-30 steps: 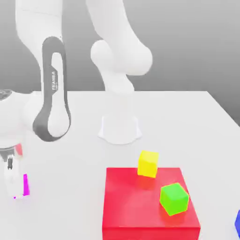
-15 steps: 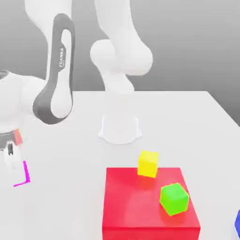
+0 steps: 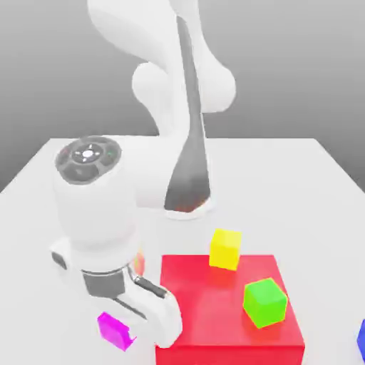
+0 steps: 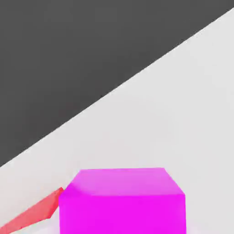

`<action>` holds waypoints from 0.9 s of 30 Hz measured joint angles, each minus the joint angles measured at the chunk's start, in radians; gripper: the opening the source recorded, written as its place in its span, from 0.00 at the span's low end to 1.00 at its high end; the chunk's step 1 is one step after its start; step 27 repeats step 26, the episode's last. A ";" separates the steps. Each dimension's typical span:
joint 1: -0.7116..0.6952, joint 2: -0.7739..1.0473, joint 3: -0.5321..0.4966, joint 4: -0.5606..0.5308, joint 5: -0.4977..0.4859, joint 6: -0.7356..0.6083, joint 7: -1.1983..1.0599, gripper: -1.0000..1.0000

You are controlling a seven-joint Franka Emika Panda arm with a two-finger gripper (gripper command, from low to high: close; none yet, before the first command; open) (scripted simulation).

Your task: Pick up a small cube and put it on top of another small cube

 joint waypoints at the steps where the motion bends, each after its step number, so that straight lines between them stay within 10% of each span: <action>1: 0.025 0.013 0.022 0.014 -0.014 -0.019 -0.021 0.00; 13: 0.265 0.121 0.275 0.123 -0.193 -0.132 -0.447 0.00; 22: 0.324 0.181 0.335 0.133 -0.370 0.066 -0.762 0.00; 23: 0.337 0.202 0.319 0.135 -0.390 0.085 -0.753 1.00; 27: 0.337 0.202 0.319 0.135 -0.390 0.085 -0.753 1.00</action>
